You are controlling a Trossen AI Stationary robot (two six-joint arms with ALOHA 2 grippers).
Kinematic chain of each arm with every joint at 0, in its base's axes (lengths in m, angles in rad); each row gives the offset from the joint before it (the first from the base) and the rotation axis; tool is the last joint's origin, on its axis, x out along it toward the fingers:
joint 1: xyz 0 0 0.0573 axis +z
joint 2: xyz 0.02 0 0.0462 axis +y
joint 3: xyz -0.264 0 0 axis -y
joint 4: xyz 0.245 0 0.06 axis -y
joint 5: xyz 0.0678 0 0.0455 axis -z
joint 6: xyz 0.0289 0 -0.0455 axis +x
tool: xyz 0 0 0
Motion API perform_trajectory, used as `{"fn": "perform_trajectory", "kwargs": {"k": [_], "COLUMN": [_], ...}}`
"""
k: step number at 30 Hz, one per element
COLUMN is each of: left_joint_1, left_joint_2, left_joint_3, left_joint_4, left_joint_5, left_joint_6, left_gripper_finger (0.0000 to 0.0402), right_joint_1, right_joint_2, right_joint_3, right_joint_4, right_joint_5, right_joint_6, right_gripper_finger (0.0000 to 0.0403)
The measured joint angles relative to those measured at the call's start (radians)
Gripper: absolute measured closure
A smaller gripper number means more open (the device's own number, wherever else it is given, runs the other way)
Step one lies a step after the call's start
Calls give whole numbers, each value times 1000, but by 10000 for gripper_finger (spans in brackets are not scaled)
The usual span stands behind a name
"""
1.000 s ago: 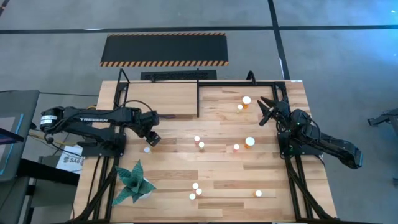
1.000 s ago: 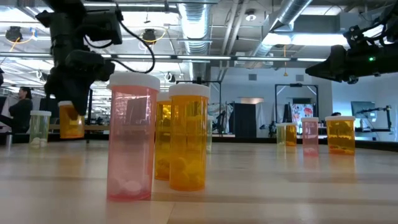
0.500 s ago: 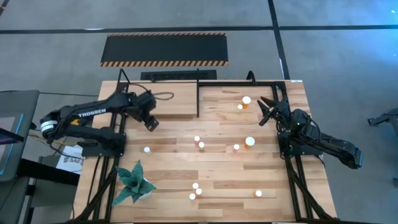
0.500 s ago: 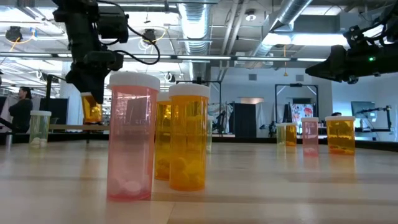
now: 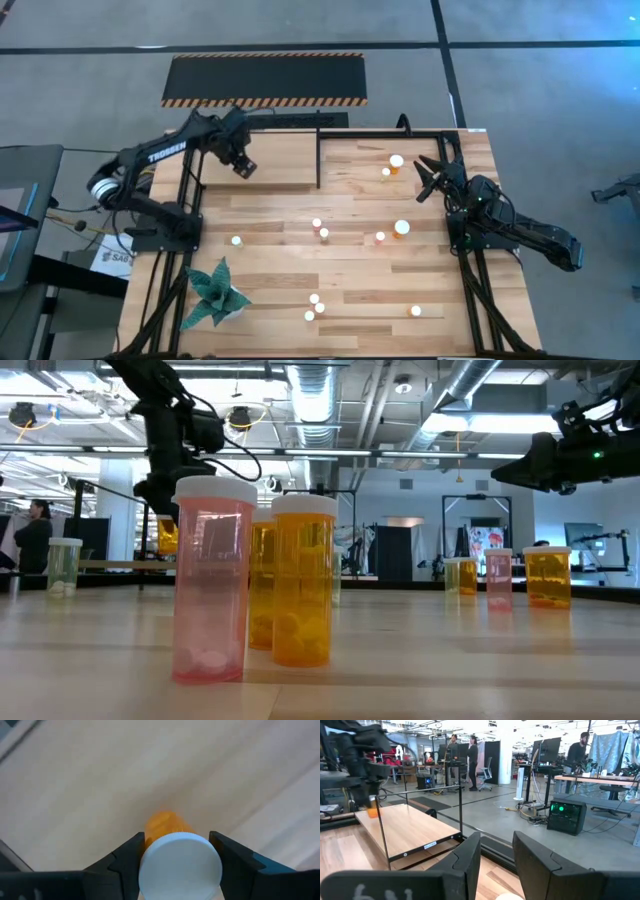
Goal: Pick and place medicine bottles onto shelf by color
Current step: Put the left big orange pill bottle on the shelf
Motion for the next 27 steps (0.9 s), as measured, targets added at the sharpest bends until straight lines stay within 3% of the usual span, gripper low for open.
{"fn": "perform_trajectory", "kwargs": {"k": [7, 14, 27], "left_joint_1": [127, 236, 275], "left_joint_2": [92, 109, 163], "left_joint_3": [69, 75, 79], "left_joint_4": [10, 63, 137], "left_joint_5": [-2, 0, -59], "left_joint_6": [70, 90, 35], "left_gripper_finger": [216, 216, 216], "right_joint_1": [0, 0, 0], "right_joint_2": [0, 0, 0], "right_joint_3": [0, 0, 0], "right_joint_4": [0, 0, 0], "right_joint_5": [0, 0, 0], "right_joint_6": [0, 0, 0], "right_gripper_finger": [264, 266, 266]}}
